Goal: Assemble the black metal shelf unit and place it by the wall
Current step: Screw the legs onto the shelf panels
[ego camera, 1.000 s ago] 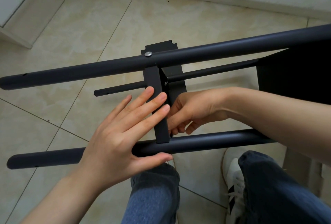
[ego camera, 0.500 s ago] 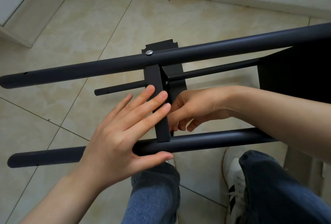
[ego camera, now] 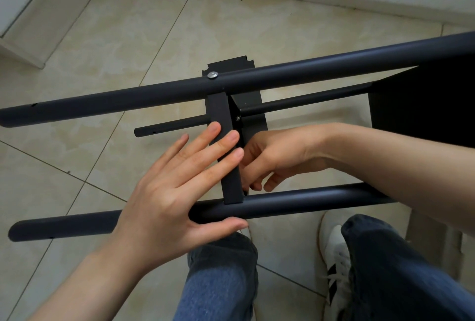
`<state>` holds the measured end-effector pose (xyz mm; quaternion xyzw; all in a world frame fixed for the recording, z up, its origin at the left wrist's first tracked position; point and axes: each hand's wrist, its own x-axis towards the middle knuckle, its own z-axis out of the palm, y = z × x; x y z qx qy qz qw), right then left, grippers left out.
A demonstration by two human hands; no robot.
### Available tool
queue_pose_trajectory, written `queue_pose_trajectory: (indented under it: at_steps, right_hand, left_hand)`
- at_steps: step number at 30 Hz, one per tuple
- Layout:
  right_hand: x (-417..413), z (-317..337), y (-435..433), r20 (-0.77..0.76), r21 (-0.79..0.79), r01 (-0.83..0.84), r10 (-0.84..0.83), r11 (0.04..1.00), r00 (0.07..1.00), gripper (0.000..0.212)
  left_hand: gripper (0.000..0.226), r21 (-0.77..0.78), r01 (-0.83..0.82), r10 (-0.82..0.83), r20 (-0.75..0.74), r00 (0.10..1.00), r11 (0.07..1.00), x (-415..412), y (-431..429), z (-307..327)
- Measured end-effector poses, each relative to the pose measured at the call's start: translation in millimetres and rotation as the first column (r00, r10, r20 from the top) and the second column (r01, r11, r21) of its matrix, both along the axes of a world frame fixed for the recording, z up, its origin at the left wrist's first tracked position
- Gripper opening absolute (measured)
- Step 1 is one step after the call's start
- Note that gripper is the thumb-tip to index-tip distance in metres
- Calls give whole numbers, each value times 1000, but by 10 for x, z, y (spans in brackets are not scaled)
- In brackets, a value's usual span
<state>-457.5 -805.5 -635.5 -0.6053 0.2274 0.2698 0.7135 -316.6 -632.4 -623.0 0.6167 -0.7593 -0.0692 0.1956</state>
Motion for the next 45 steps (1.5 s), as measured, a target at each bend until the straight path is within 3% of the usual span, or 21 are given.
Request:
queue_pose_trajectory:
  at_steps: [12,25,45]
  right_hand:
    - [26,-21,30,-5,-26,-14,13,1000,1000,19]
    - [6,-6,-5,4,-8,-15,15,1000,1000,11]
    - [-45,14,-34,67,-47,-36,39,998,997,23]
  left_hand:
    - [78,-1,-2,2,-4,1000,1000,9,-5,2]
    - [78,-6,-2,2,5,1000,1000,6,6,-2]
    - [75,11,23,-23,-13,1000,1000,15,-29,18]
